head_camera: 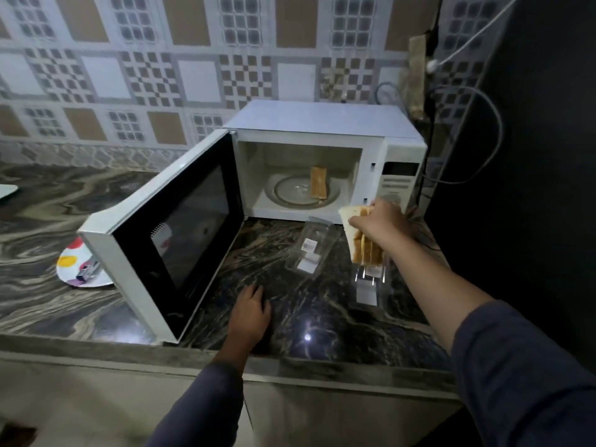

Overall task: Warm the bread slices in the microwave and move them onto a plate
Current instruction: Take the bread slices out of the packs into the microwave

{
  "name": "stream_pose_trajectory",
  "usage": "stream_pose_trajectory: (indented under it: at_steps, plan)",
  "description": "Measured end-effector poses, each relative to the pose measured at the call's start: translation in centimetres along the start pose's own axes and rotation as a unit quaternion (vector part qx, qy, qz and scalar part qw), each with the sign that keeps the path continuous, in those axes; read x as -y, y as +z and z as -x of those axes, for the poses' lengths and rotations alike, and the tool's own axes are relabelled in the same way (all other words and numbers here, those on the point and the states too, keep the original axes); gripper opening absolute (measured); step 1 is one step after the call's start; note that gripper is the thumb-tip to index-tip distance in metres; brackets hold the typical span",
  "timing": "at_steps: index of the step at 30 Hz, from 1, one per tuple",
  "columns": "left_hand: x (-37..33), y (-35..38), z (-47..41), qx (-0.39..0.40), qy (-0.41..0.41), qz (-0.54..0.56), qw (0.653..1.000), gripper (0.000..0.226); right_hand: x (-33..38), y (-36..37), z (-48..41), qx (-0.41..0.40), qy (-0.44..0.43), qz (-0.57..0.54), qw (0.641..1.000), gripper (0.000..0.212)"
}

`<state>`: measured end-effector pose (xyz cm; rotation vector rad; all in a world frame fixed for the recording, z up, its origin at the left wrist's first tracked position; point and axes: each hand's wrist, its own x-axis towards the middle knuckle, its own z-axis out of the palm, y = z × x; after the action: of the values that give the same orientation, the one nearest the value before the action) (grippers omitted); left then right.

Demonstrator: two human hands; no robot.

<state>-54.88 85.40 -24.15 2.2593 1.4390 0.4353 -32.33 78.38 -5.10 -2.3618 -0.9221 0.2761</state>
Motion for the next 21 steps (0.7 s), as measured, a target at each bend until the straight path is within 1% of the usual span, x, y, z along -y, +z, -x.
stream_pose_trajectory:
  at_steps: [6,12,16,18,19,21]
  plan:
    - [1.5,-0.5,-5.7,-0.008,0.014,-0.005,1.0,0.049,5.8,5.6,-5.8,0.017,-0.014,-0.008,1.0,0.051]
    - [1.3,-0.4,-12.1,-0.002,0.013,0.017,1.0,0.05,9.9,10.8,-11.4,0.019,-0.026,-0.015,0.999,0.048]
    - [1.1,-0.2,-15.3,0.004,0.019,0.034,0.999,0.049,11.7,12.4,-14.5,0.005,-0.044,-0.001,0.999,0.053]
    - [1.1,-0.1,-16.4,0.005,0.022,0.039,0.999,0.049,12.2,13.1,-16.1,0.001,-0.059,0.015,0.998,0.052]
    - [1.2,0.0,-16.9,0.004,0.023,0.043,0.999,0.049,12.6,13.4,-16.7,0.008,-0.057,0.019,0.998,0.05]
    - [1.2,0.2,-17.7,-0.005,0.017,0.057,0.998,0.049,13.3,14.2,-18.0,0.036,-0.025,-0.006,0.999,0.044]
